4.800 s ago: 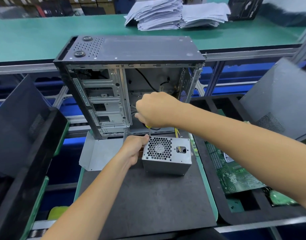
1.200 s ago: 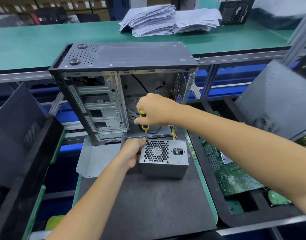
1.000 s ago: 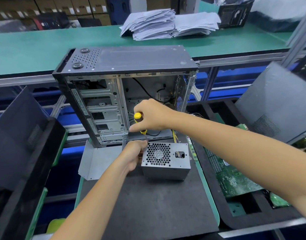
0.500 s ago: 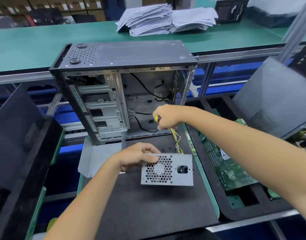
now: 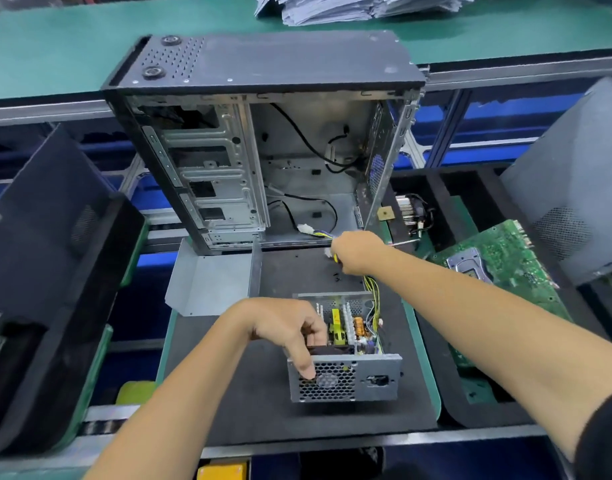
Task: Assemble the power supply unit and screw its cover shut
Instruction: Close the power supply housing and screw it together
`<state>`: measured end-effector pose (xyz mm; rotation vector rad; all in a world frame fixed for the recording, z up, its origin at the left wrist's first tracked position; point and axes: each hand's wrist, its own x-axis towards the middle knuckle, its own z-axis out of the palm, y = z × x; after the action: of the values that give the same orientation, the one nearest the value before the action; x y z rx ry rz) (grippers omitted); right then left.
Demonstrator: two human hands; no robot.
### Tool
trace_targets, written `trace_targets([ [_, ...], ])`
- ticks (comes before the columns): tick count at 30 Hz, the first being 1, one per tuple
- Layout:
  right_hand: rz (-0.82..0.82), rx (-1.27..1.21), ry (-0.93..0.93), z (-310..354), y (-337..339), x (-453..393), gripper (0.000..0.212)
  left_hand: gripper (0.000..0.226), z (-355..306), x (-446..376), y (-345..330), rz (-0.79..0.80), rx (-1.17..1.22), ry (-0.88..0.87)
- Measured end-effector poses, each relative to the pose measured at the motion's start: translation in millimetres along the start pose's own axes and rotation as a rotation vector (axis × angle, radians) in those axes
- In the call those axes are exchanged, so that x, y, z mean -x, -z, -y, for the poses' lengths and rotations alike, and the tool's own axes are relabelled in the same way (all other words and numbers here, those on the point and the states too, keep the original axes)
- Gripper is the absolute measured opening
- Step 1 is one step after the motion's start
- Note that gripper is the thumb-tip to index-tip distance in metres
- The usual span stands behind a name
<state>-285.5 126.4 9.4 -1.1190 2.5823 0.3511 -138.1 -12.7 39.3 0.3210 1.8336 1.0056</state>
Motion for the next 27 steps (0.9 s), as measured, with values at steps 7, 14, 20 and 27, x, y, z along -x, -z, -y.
trace_targets([
  [7,0.016,0.083,0.037,-2.0,-12.3,-15.9,0.015,0.037,-0.3,-1.7,5.7,0.003,0.056,0.022],
  [14,0.041,0.078,0.08,0.5,-20.2,-23.2,0.009,0.025,0.3,-0.3,9.2,0.006,0.082,0.028],
  [20,0.023,0.087,0.149,3.6,-19.1,-19.0,0.015,0.023,2.7,0.3,9.2,-0.008,0.104,0.03],
  [27,0.046,0.117,0.237,5.3,-18.1,-18.2,0.015,0.026,2.6,3.3,13.5,-0.054,0.121,0.017],
])
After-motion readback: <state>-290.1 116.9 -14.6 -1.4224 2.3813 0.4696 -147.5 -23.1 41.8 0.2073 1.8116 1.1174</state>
